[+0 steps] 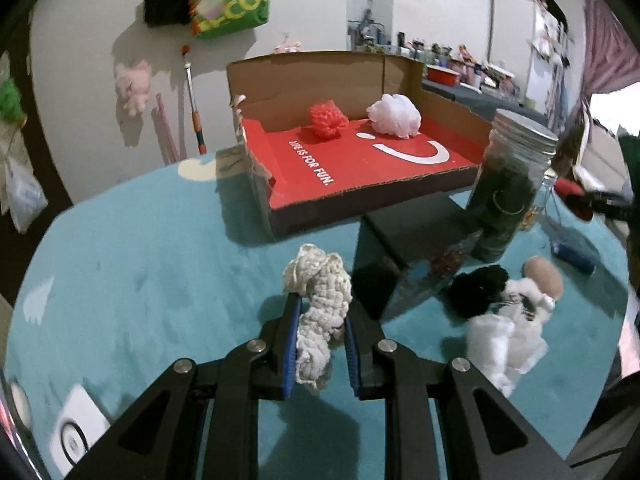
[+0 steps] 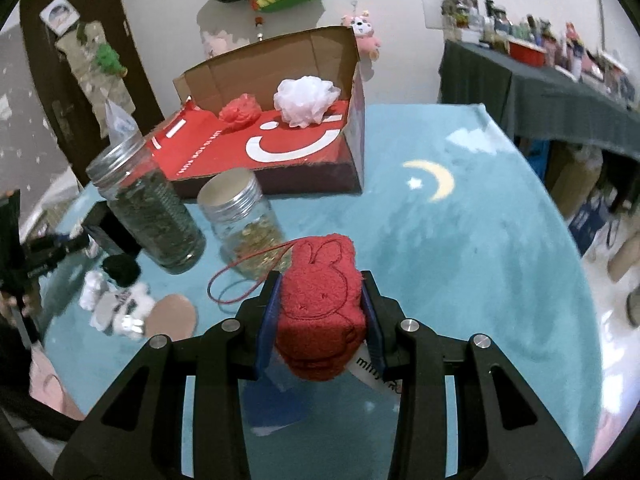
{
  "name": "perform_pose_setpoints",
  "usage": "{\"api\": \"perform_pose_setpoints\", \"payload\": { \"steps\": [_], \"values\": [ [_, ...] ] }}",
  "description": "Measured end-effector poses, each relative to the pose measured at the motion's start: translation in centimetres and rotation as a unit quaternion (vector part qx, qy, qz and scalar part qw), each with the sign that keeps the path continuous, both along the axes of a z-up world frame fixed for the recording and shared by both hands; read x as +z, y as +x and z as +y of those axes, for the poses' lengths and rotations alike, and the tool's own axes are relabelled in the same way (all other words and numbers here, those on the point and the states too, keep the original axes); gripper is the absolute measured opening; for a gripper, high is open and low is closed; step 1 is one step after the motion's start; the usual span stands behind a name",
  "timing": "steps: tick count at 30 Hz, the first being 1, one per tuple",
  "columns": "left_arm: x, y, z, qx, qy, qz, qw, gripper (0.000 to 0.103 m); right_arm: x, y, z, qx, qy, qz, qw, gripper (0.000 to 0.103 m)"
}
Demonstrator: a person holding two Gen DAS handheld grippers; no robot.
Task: Organize soft objects
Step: 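Carry the rope toy and red bunny over the red box with both tools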
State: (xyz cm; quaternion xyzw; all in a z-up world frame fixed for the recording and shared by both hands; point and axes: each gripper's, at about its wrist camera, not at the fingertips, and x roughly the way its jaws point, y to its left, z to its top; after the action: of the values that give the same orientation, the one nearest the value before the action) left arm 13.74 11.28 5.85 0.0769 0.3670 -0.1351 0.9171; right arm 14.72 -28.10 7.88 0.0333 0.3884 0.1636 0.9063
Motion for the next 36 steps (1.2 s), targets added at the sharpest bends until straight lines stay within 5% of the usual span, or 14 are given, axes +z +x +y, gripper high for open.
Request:
{"api": "perform_pose_setpoints", "payload": {
  "steps": [10, 16, 24, 36],
  "values": [
    [1.3, 3.2, -0.9, -0.049, 0.055, -0.012, 0.9972, 0.021, 2.0, 3.1, 2.2, 0.054, -0.106, -0.037, 0.992, 0.036],
    [4.4, 4.6, -1.7, -0.069, 0.076, -0.035, 0.9941, 0.021, 3.9, 5.1, 4.0, 0.080, -0.140, -0.065, 0.985, 0.036],
    [7.2, 9.3, -3.9, -0.050, 0.028, -0.020, 0.9981, 0.021, 7.1, 9.6, 6.8, 0.086, -0.133, -0.088, 0.983, 0.036],
    [3.4, 18.2, -7.9, 0.003, 0.047, 0.079, 0.9958, 0.021, 3.9, 20.0, 10.1, 0.048, -0.102, 0.041, 0.993, 0.036]
  ]
}}
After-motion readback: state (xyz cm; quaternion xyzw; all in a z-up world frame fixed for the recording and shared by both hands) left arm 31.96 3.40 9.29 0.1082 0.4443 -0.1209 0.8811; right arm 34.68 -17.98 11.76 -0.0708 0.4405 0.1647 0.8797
